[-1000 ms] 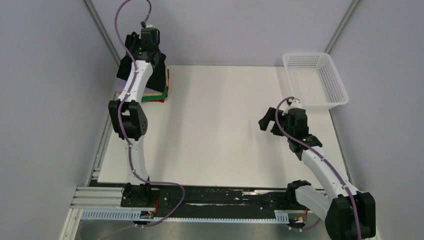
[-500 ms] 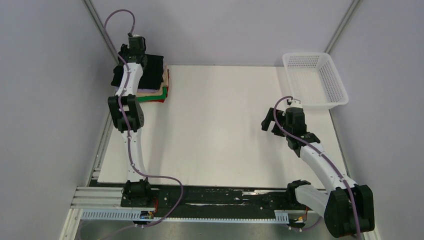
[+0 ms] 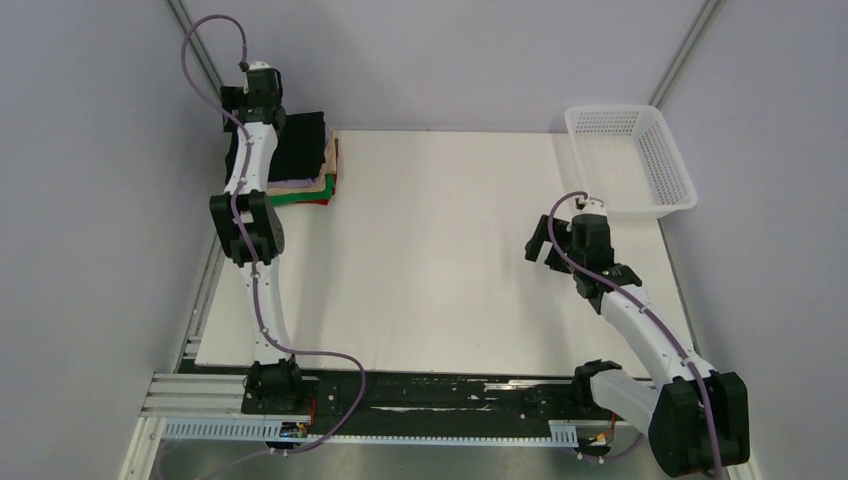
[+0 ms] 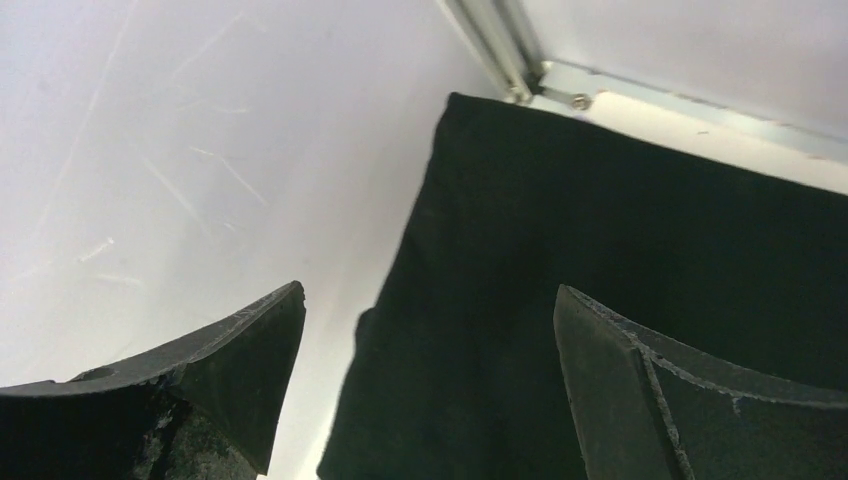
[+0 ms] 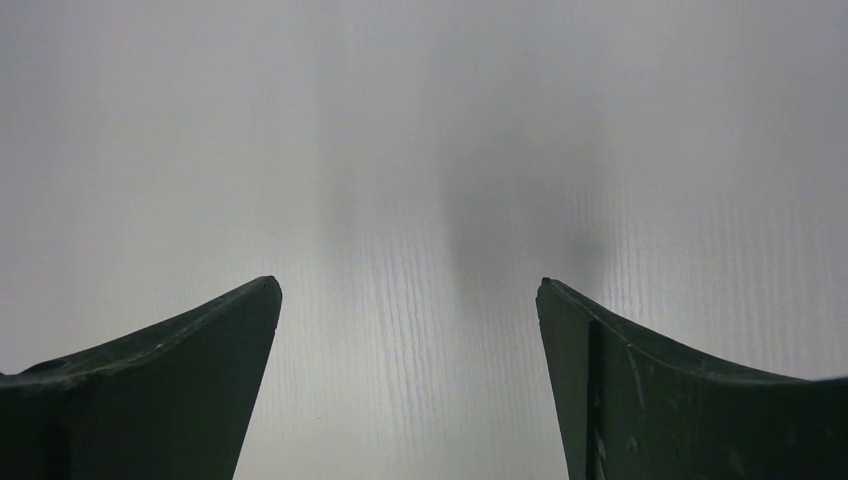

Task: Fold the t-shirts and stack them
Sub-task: Reset both arms

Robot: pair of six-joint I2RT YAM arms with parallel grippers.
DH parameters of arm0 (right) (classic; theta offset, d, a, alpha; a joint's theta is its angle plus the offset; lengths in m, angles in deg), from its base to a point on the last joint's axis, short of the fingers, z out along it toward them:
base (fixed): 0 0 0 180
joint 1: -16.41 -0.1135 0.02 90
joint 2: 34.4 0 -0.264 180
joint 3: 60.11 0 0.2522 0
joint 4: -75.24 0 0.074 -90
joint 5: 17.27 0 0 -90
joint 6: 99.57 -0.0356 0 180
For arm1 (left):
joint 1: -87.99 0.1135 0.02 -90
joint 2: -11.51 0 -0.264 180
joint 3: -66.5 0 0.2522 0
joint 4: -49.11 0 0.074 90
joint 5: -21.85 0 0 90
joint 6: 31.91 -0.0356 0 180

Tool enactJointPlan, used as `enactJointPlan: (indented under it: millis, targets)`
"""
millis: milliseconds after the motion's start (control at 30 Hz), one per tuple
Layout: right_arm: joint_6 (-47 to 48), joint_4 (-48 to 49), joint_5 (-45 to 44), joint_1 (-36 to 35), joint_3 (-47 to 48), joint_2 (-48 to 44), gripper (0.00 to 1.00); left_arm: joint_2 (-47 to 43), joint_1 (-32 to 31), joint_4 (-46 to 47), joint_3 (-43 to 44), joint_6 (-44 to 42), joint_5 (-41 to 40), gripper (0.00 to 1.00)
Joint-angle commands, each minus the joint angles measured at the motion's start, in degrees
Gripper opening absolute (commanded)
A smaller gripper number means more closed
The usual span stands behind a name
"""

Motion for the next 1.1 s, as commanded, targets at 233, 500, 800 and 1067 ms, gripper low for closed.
enactJointPlan:
  millis: [233, 500, 800, 1067]
  targets:
    - [-3.9, 0.2, -2.0, 0.3, 2.2, -7.6, 1.00, -18.2, -3.6, -4.9, -8.7, 24.6, 18.0, 1.00]
    - [-7.4, 0.2, -0.1, 0.2, 0.6, -13.0, 1.00, -42.1, -17.6, -6.6, -42.3, 37.7, 9.0, 1.00]
    - [-11.2, -0.1, -0.9, 0.2, -6.7, -20.5, 1.00, -71.4, -34.5, -0.2, -83.9, 44.0, 9.7, 1.00]
    - [-16.0, 0.1, -6.8, 0.2, -11.4, -28.0, 1.00, -80.8, -35.5, -3.3, -89.8, 44.2, 7.9, 1.00]
